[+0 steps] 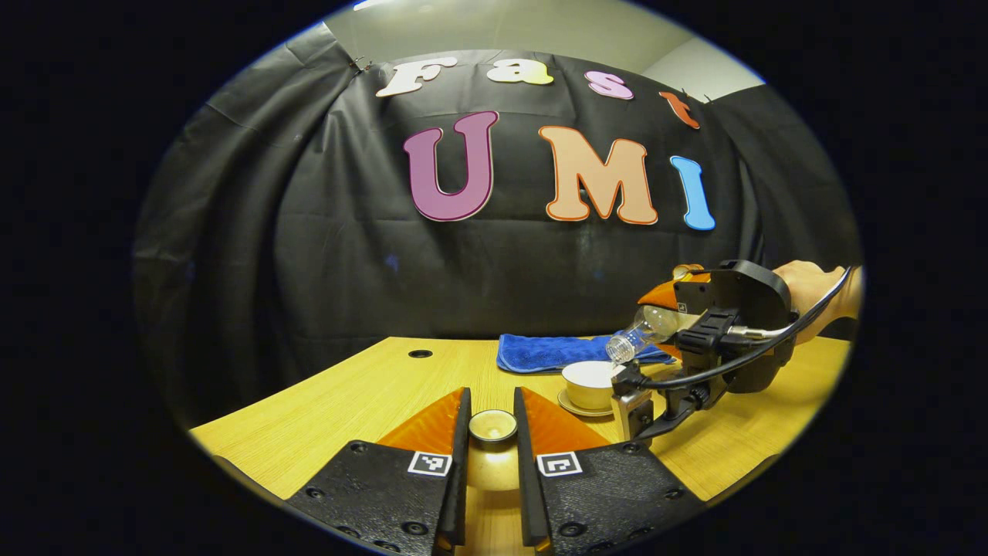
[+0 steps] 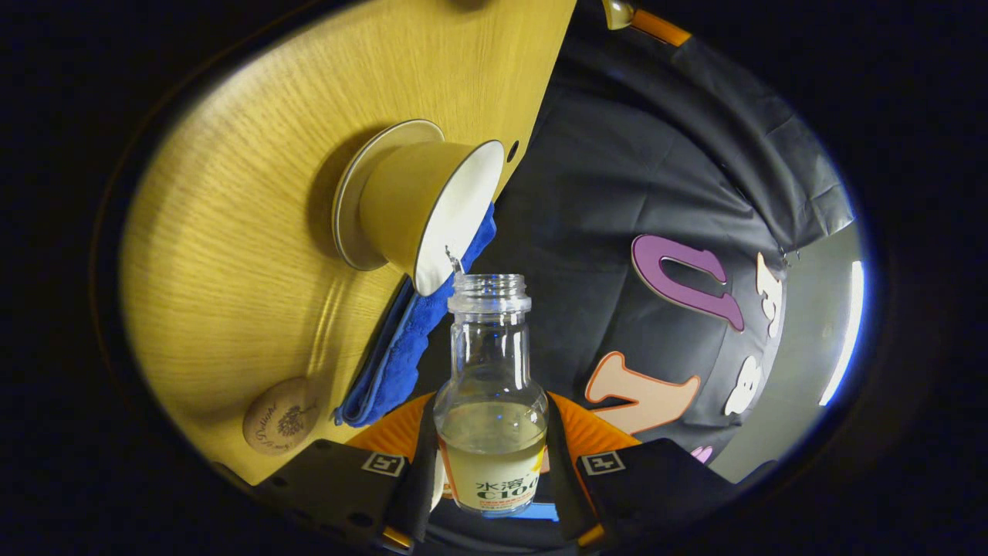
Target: Open the teacup lid with one hand, grasp the water bottle and pour water into the teacup with the other hand; after pouring, place the water bottle on the coaster and then close the teacup lid.
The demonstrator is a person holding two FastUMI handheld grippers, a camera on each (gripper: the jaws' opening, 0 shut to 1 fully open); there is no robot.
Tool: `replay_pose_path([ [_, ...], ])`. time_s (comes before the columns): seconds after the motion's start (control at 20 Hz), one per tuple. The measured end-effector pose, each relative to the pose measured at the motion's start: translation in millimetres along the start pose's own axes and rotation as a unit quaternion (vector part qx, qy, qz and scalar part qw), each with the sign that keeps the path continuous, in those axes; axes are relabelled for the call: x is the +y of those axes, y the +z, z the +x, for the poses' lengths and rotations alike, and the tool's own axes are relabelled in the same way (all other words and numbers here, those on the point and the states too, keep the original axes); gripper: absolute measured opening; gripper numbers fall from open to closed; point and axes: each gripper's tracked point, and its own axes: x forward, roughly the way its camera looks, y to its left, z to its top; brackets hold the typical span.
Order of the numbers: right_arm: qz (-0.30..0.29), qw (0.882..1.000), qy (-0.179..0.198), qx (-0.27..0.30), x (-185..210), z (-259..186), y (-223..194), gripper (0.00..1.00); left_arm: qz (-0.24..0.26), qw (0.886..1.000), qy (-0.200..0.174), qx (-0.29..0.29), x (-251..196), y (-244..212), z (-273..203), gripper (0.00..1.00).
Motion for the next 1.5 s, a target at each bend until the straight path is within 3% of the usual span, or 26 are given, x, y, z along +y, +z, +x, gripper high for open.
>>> replay_pose_path([
  [0.2,-0.026,1.0,-0.004,-0.01,-2.2,-1.1,2.9,0.67,0.0,1.0,0.0,0.001,0.1,-1.8,-1.6,0.25],
  [1.1,-0.042,0.999,0.004,-0.016,-2.6,-2.5,7.4,0.68,0.0,1.0,0.0,0.001,0.4,-1.8,-4.5,0.25],
  [1.5,0.029,0.999,0.031,-0.009,-0.5,-3.2,5.3,0.68,0.0,1.0,0.0,0.001,1.2,-1.7,-5.5,0.25],
])
